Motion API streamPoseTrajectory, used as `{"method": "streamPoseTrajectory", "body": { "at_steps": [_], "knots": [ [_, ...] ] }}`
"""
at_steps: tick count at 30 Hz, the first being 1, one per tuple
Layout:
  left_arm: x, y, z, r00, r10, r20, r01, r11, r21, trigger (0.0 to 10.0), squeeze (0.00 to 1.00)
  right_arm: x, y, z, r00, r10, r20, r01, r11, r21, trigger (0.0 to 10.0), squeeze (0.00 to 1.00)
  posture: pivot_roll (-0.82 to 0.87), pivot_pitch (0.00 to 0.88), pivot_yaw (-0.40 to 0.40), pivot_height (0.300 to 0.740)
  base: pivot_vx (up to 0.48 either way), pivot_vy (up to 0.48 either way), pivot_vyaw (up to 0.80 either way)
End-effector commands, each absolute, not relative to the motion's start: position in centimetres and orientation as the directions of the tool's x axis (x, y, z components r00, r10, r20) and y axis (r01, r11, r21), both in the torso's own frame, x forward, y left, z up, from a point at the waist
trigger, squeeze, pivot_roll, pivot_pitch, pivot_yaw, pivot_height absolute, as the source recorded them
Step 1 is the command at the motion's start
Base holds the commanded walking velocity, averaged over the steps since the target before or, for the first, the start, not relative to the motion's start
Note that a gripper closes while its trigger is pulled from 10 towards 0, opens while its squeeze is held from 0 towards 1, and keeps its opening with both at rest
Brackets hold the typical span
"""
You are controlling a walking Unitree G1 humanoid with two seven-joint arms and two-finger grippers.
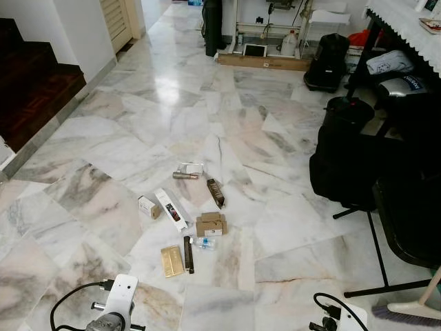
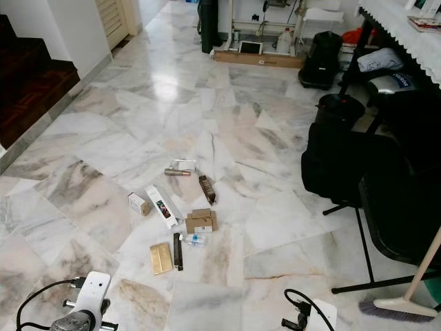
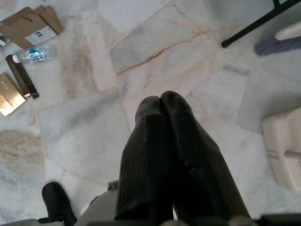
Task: Sweep floor
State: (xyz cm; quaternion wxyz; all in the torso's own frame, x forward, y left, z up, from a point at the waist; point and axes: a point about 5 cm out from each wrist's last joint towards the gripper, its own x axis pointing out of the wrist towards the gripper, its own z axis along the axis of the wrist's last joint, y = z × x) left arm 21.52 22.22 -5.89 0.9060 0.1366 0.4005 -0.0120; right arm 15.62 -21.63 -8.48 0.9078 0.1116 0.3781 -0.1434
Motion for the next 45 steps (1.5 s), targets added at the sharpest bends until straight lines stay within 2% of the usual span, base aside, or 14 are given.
{"method": "streamPoseTrajectory", "body": {
  "at_steps": [1,10,19,45],
  "knots": [
    [21.1,22.3,-6.1,0.672,0.096,-0.734,0.147,0.954,0.26,10.0,0.0,15.3,-21.5,-8.6,0.668,-0.178,-0.723,0.352,0.931,0.096,10.0,0.0,0.03,0.068,-0.027,0.74,0.0,0.0,0.0],
    [20.9,22.5,-6.2,0.664,0.063,-0.745,0.097,0.981,0.17,10.0,0.0,15.0,-21.2,-8.9,0.654,-0.167,-0.738,0.349,0.932,0.099,10.0,0.0,0.03,0.076,-0.024,0.74,0.0,0.0,0.0],
    [21.2,22.3,-6.1,0.668,0.064,-0.741,0.068,0.987,0.146,10.0,0.0,15.0,-21.3,-8.9,0.639,-0.185,-0.747,0.376,0.922,0.093,10.0,0.0,0.03,0.077,-0.023,0.74,0.0,0.0,0.0],
    [20.8,22.4,-6.3,0.665,0.07,-0.744,0.055,0.988,0.141,10.0,0.0,14.5,-21.1,-9.2,0.617,-0.172,-0.768,0.363,0.928,0.084,10.0,0.0,0.03,0.077,-0.024,0.74,0.0,0.0,-0.78]
  ]
}}
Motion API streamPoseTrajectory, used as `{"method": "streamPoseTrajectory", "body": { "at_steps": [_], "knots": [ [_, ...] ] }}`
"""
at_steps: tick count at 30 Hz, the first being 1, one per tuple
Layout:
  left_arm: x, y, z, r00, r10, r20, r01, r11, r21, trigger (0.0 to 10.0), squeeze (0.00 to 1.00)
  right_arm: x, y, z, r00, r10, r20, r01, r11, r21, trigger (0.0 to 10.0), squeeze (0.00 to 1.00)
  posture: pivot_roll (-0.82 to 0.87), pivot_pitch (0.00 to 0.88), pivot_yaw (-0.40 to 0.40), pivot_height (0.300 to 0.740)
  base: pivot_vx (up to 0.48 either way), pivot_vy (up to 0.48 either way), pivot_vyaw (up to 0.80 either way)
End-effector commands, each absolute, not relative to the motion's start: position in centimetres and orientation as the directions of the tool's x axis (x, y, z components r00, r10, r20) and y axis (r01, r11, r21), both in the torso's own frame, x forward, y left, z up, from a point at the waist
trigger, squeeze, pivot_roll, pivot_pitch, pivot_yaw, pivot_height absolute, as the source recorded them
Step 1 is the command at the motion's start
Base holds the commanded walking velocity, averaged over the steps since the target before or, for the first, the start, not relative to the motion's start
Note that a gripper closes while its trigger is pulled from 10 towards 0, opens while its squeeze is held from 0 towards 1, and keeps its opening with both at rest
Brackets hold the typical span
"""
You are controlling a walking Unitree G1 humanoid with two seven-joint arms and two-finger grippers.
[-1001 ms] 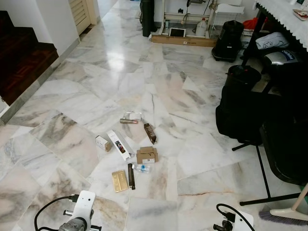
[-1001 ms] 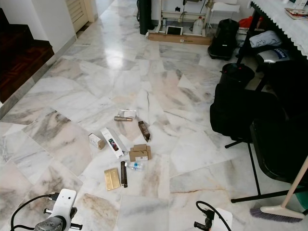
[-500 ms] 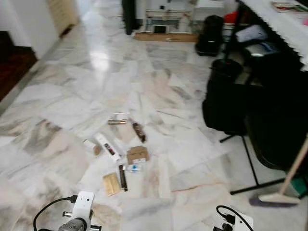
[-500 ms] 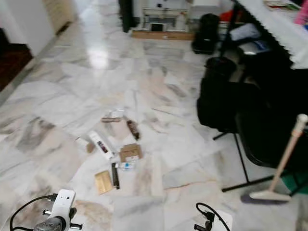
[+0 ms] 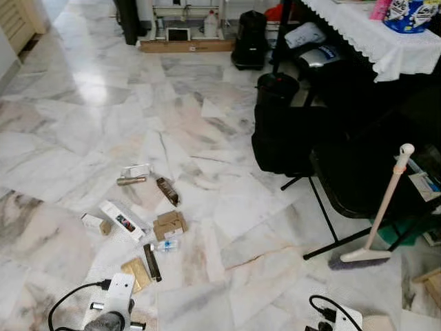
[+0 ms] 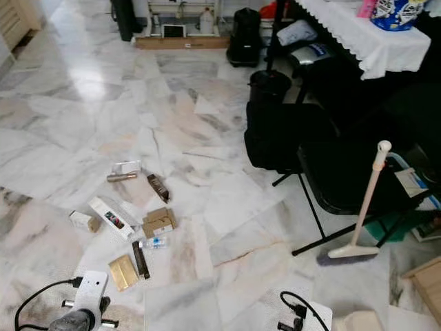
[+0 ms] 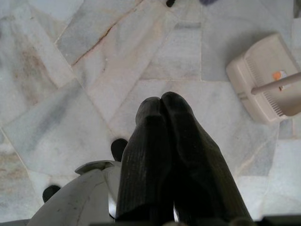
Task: Sweep floor
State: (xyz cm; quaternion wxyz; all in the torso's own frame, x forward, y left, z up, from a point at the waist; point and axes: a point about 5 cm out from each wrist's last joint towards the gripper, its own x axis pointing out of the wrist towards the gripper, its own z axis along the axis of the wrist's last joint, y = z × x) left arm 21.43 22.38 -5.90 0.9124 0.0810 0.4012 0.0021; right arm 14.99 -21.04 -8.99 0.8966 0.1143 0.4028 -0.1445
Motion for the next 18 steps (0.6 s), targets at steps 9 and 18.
{"method": "streamPoseTrajectory", "body": {
  "at_steps": [9,18],
  "knots": [
    [20.69,22.6,-6.31,0.66,0.077,-0.747,0.031,0.991,0.129,10.0,0.0,14.57,-20.88,-9.21,0.618,-0.169,-0.768,0.362,0.928,0.087,10.0,0.0,0.04,0.075,-0.022,0.74,0.0,0.118,-0.78],
    [20.58,22.86,-6.3,0.659,0.081,-0.748,0.043,0.988,0.145,10.0,0.0,14.63,-20.83,-9.2,0.62,-0.167,-0.767,0.358,0.93,0.086,10.0,0.0,0.04,0.065,-0.02,0.74,0.0,0.073,-0.78]
  ]
}}
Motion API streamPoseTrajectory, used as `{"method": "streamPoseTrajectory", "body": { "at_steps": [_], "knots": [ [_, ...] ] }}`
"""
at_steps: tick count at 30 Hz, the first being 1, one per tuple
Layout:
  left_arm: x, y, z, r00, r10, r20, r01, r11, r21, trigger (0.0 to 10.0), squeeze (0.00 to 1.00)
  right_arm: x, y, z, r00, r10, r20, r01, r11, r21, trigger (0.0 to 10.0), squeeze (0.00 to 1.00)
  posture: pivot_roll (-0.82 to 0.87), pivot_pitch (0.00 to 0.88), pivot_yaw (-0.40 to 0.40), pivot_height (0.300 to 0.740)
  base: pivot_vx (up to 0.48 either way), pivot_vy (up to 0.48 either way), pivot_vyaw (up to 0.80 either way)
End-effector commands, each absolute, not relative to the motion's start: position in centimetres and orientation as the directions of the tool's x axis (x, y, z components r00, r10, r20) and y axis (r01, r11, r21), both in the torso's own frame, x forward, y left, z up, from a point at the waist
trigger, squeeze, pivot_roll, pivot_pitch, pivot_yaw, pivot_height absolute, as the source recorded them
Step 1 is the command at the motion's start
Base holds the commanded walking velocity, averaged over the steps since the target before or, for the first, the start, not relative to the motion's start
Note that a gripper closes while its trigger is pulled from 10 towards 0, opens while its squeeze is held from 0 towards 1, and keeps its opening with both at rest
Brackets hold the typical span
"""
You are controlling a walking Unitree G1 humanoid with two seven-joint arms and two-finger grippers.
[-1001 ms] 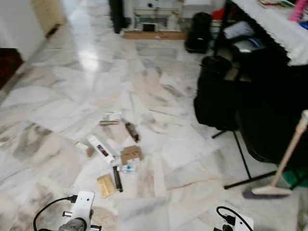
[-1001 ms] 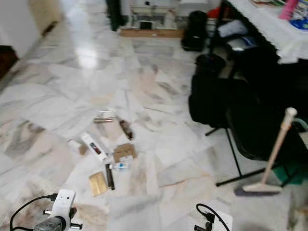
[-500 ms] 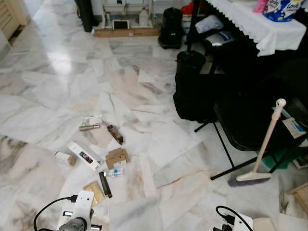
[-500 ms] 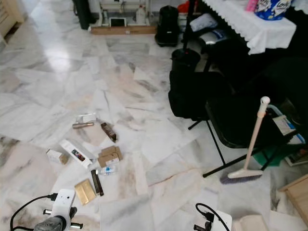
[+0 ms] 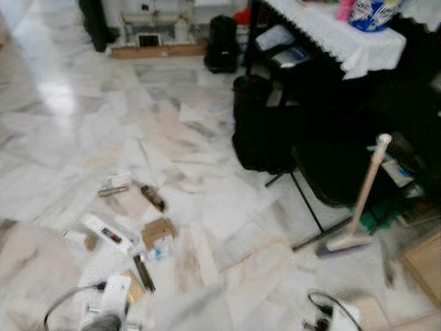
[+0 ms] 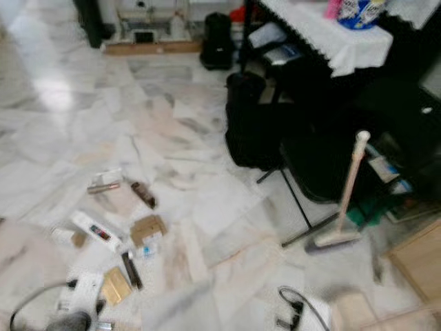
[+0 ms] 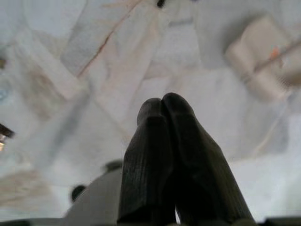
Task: Sweep floor
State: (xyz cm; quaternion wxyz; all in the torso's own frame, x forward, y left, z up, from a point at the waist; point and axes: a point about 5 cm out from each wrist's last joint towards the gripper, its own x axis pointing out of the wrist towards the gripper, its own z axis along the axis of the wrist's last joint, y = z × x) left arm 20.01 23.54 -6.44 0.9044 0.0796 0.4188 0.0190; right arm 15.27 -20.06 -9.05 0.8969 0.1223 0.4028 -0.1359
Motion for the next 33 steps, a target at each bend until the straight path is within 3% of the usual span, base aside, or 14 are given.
{"method": "streamPoseTrajectory", "body": {
  "at_steps": [1,33],
  "knots": [
    [20.57,22.85,-6.31,0.659,0.08,-0.748,0.044,0.989,0.145,10.0,0.0,14.63,-20.83,-9.2,0.62,-0.167,-0.767,0.357,0.93,0.086,10.0,0.0,0.04,0.065,-0.02,0.74,0.0,0.0,-0.78],
    [20.94,22.51,-6.13,0.676,0.06,-0.734,0.046,0.991,0.123,10.0,0.0,14.67,-20.87,-9.17,0.619,-0.178,-0.765,0.371,0.925,0.085,10.0,0.0,0.04,0.078,-0.018,0.74,0.0,0.0,-0.78]
  ]
}}
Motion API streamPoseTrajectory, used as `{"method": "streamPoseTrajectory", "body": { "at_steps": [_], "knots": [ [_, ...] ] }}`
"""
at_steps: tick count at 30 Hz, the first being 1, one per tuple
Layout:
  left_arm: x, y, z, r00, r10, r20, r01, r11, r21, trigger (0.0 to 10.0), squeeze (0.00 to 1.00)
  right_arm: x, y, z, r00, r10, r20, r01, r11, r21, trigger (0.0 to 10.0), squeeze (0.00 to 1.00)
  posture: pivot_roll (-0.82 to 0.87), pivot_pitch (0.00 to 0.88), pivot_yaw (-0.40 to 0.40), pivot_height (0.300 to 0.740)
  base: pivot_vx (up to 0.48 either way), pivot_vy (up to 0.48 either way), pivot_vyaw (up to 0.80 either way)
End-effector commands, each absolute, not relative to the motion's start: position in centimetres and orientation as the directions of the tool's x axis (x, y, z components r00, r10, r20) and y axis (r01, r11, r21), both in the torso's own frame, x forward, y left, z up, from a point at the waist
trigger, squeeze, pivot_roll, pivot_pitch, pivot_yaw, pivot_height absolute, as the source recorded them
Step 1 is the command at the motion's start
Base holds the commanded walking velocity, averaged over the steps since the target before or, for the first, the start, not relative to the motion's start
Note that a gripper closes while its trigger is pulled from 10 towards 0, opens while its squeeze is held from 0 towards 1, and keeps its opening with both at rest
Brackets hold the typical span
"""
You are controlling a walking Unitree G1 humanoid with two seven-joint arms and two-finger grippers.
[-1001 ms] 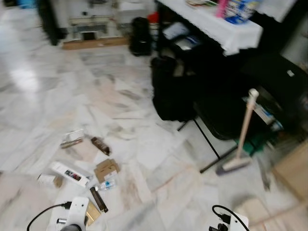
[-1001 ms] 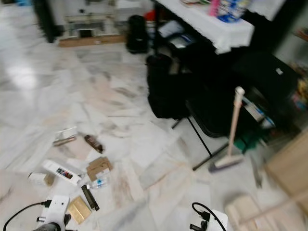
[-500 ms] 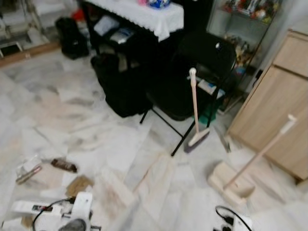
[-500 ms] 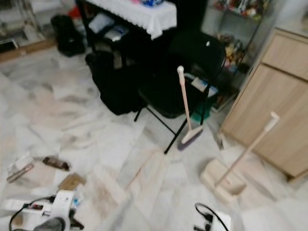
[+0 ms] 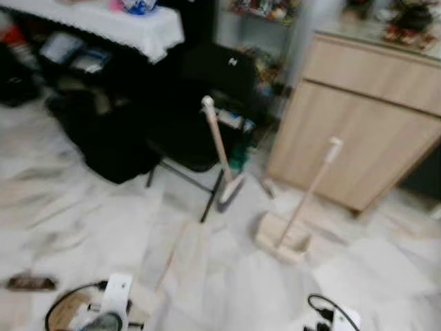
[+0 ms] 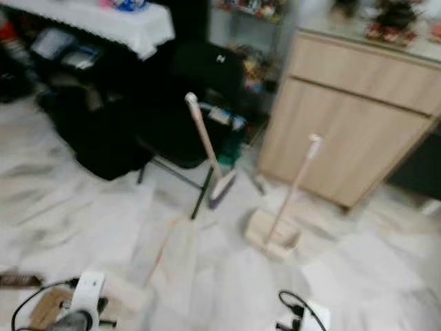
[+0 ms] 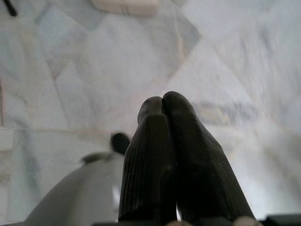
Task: Sweep floor
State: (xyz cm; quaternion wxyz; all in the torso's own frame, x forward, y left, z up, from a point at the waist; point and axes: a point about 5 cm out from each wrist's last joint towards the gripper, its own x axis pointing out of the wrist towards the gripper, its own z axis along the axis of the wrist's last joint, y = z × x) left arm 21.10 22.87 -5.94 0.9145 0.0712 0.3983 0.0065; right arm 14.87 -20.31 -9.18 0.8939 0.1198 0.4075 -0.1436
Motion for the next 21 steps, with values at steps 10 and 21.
{"method": "streamPoseTrajectory", "body": {
  "at_steps": [10,21],
  "knots": [
    [20.97,22.47,-6.12,0.679,0.056,-0.732,0.047,0.992,0.12,10.0,0.0,14.57,-21.03,-9.18,0.617,-0.181,-0.766,0.373,0.924,0.082,10.0,0.0,0.04,0.08,-0.018,0.74,0.0,0.0,-0.78],
    [20.91,22.37,-6.17,0.678,0.053,-0.733,0.049,0.992,0.117,10.0,0.0,14.5,-21.09,-9.19,0.617,-0.183,-0.765,0.374,0.924,0.08,10.0,0.0,0.04,0.079,-0.017,0.74,0.0,0.0,-0.78]
  ]
}}
